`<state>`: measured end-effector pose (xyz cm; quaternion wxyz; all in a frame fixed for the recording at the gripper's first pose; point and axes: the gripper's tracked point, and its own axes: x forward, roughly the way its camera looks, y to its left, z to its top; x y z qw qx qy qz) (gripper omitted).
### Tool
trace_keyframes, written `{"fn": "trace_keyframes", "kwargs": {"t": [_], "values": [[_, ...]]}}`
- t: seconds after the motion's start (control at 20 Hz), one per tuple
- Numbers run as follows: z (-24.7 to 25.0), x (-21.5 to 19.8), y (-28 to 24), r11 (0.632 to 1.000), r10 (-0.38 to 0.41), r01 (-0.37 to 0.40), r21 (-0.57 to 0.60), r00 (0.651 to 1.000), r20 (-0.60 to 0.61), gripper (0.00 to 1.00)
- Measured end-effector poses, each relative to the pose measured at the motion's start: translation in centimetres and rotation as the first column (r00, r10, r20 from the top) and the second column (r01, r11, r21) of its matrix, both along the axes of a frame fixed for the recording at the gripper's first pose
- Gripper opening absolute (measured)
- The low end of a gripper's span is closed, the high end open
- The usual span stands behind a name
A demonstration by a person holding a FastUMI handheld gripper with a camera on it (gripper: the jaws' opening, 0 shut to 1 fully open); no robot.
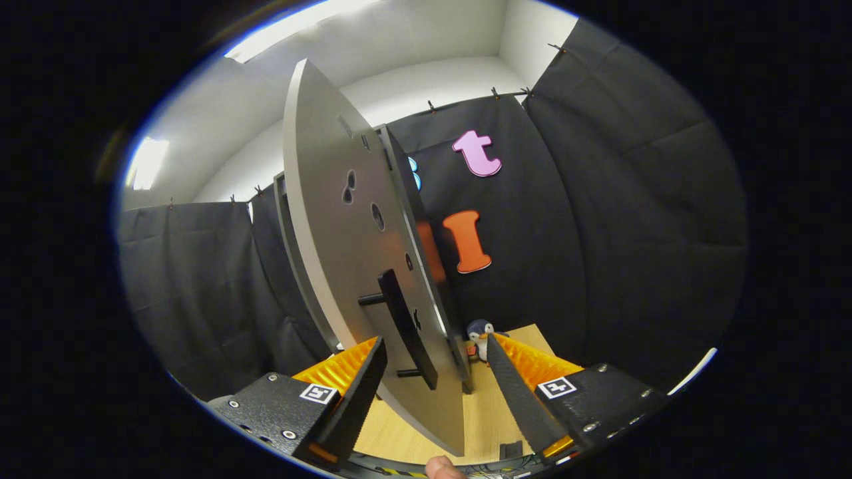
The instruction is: Open the shoe cabinet door, grab the shoes and put them into the shoe cabinet, then close the shoe cabinet door.
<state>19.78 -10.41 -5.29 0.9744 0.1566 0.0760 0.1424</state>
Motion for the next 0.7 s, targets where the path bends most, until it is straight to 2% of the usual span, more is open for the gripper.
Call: {"fn": "trace_keyframes", "kwargs": {"t": [0.4,0.7], "values": [[0.3,0.3,2.8,1.000,0.009,-0.009,-0.020,1.000,-0.023,0.92],[0.7,-0.3,9.2,0.997,0.063,-0.065,-0.028,0.997,-0.047,0.91]]}}
